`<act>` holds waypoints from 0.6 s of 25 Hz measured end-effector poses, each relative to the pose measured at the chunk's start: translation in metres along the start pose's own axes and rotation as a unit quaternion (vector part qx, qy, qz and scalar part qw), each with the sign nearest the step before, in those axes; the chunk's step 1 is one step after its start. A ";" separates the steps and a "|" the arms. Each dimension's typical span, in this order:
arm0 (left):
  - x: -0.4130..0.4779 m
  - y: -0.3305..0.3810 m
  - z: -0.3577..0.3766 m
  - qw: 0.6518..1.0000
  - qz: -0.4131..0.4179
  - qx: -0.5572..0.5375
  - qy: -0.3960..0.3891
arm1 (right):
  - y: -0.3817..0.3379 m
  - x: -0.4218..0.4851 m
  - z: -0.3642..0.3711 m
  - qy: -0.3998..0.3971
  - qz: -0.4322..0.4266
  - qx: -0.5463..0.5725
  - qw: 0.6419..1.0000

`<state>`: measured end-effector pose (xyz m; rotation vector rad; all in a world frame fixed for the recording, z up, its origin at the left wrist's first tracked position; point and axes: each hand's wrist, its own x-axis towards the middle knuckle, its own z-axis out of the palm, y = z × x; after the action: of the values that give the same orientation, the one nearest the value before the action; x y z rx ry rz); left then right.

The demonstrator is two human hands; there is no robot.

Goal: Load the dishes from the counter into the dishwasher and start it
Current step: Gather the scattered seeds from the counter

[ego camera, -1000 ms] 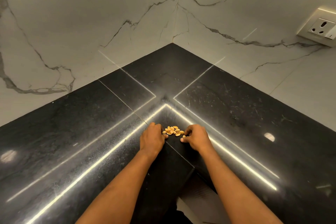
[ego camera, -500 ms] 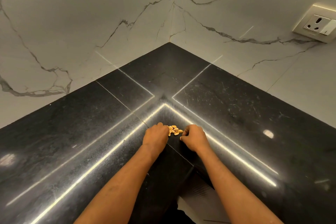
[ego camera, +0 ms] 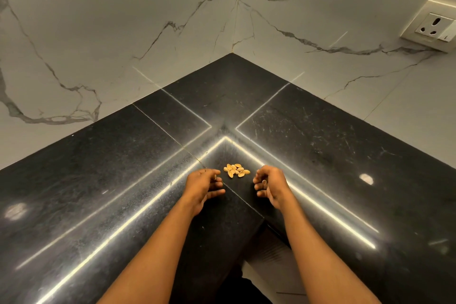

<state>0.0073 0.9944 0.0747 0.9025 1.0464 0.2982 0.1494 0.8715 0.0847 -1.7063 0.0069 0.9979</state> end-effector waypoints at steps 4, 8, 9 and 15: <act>-0.003 0.007 -0.002 0.995 -0.065 -0.067 -0.026 | 0.003 0.006 0.011 0.022 -0.093 -0.186 0.978; 0.005 0.001 0.009 0.963 0.084 0.253 0.046 | 0.005 0.010 0.019 0.044 -0.195 -0.394 0.897; 0.005 -0.002 0.011 0.918 0.143 0.364 0.067 | 0.006 0.011 0.020 0.044 -0.205 -0.425 0.881; 0.012 -0.006 0.022 0.805 0.207 0.541 0.128 | 0.003 0.016 0.023 0.051 -0.220 -0.501 0.835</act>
<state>0.0309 0.9876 0.0668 2.1972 1.2552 0.1623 0.1445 0.8959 0.0715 -2.5275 -0.9542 0.5502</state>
